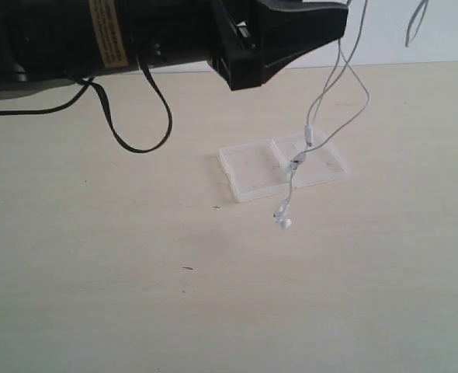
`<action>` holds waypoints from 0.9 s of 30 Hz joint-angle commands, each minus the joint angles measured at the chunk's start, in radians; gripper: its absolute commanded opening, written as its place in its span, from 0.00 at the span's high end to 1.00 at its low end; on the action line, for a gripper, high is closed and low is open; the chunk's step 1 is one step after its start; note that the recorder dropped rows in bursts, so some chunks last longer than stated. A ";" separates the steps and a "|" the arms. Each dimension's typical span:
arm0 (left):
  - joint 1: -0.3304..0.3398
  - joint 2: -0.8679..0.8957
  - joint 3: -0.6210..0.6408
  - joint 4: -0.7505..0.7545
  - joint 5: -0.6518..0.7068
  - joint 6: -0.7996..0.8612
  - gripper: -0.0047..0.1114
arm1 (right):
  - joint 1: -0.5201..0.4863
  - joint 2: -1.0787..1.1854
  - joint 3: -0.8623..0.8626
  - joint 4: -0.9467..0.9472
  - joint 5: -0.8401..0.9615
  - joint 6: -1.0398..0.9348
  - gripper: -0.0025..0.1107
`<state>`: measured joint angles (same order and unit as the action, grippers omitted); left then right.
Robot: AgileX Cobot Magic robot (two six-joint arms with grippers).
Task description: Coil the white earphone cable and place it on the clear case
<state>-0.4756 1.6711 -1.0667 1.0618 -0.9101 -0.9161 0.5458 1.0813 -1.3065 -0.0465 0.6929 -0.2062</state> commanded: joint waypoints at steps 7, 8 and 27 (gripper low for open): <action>-0.043 0.102 0.004 -0.081 0.000 0.031 0.23 | 0.001 0.014 -0.007 -0.007 -0.008 0.001 0.98; -0.048 0.110 0.004 -0.088 0.000 0.052 0.21 | 0.001 0.014 -0.007 -0.007 -0.008 0.001 0.98; -0.117 0.209 0.004 -0.336 -0.022 0.228 0.20 | 0.001 0.040 -0.007 0.032 -0.014 0.029 0.98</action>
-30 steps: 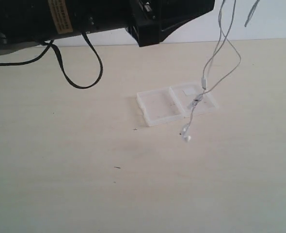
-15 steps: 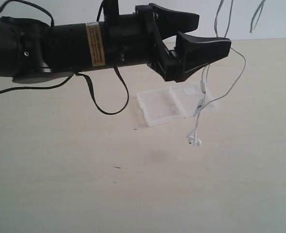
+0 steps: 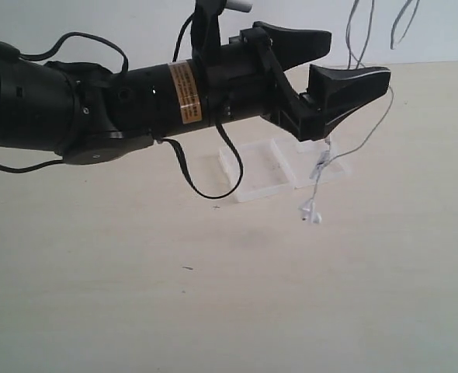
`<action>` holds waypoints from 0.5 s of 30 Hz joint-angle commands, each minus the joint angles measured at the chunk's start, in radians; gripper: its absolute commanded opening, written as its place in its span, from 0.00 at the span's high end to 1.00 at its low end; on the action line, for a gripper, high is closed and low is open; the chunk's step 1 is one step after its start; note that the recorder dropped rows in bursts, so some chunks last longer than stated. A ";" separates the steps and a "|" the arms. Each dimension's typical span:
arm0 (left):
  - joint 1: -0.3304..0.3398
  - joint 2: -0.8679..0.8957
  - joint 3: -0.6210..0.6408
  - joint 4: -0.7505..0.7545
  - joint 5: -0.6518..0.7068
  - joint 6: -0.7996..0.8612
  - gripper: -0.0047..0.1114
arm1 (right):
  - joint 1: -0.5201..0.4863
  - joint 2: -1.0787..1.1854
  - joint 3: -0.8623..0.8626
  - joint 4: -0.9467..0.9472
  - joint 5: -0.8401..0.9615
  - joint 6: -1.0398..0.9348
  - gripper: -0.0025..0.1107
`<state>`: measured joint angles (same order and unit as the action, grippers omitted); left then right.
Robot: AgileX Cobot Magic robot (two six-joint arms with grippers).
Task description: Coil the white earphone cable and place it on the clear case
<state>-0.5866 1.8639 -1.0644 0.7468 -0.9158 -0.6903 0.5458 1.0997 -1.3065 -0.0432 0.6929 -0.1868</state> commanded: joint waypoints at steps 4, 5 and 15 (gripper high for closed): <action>-0.006 0.016 0.001 -0.036 -0.029 0.008 0.20 | 0.001 0.052 -0.007 0.053 -0.030 0.010 0.98; -0.006 0.016 0.001 -0.048 -0.028 0.009 0.20 | 0.001 0.052 -0.007 0.053 -0.038 0.010 0.98; -0.006 0.016 0.001 -0.044 0.021 0.027 0.43 | 0.001 0.052 -0.007 0.043 -0.040 0.006 0.98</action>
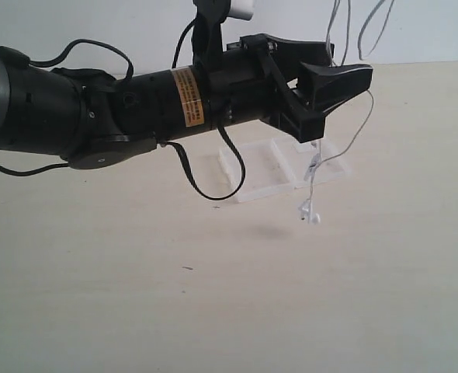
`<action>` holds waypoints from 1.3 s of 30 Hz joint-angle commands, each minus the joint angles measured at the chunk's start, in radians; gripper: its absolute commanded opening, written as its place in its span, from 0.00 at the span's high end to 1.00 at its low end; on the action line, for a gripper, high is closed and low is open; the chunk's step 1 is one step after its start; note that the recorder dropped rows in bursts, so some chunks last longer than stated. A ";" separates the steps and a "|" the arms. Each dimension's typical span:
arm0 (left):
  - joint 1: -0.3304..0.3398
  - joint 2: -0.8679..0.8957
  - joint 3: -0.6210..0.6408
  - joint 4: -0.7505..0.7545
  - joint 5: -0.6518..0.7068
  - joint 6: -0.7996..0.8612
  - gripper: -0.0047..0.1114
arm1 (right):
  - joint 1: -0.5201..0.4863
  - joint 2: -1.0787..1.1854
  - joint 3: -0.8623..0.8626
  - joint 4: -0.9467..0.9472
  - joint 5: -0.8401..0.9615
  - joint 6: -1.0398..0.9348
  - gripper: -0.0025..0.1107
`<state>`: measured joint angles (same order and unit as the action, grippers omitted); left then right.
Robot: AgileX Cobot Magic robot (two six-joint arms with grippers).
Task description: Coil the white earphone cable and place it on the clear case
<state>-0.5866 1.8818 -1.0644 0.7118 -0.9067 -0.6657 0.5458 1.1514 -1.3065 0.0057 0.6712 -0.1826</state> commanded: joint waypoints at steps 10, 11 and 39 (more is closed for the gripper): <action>-0.006 -0.002 0.001 -0.009 0.014 0.003 0.44 | 0.001 0.001 -0.007 -0.006 -0.019 0.002 0.98; -0.006 -0.002 0.001 -0.009 0.014 0.005 0.44 | 0.001 0.001 -0.007 -0.006 -0.019 0.002 0.98; 0.078 -0.290 0.001 0.122 0.210 0.019 0.96 | 0.001 -0.118 0.013 -0.235 0.519 0.053 0.98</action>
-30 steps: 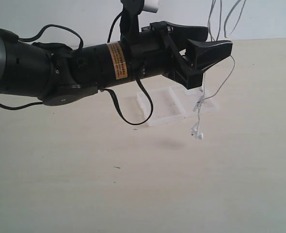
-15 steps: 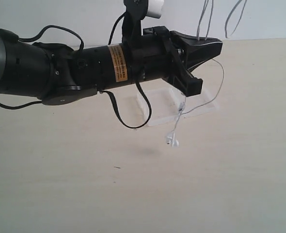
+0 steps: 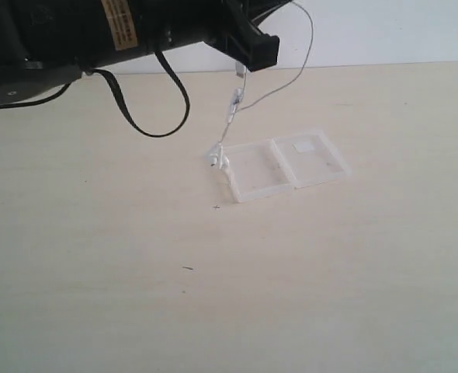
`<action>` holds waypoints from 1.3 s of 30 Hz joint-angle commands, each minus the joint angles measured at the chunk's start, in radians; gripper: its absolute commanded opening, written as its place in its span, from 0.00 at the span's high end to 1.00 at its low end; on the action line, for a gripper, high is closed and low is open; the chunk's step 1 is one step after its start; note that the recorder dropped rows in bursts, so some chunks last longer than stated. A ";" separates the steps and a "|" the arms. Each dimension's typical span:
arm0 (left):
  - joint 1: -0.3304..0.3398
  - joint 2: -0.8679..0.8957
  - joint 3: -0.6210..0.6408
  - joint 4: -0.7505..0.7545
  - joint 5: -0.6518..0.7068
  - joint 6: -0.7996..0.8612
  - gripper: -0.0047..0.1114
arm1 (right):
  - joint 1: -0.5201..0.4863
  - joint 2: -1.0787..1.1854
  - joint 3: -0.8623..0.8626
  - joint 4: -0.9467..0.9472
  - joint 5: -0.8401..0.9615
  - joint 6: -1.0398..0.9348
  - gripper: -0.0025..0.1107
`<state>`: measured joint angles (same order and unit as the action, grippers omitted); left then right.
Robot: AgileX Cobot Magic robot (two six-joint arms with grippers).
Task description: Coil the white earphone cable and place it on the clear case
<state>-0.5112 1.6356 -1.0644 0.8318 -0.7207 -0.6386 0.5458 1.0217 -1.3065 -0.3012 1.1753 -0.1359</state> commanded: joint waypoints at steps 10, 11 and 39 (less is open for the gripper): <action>0.001 -0.077 0.001 0.057 0.076 -0.065 0.96 | 0.001 0.085 0.166 0.131 -0.126 0.038 0.98; 0.001 -0.077 0.001 0.057 0.082 -0.066 0.96 | 0.001 0.095 0.182 0.131 -0.154 0.047 0.97; 0.001 -0.077 0.001 0.044 0.226 0.055 0.96 | 0.001 0.233 0.248 0.470 -0.512 -0.105 0.28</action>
<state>-0.5112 1.5669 -1.0644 0.8922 -0.4995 -0.5860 0.5458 1.2535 -1.0595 0.1623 0.6685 -0.2326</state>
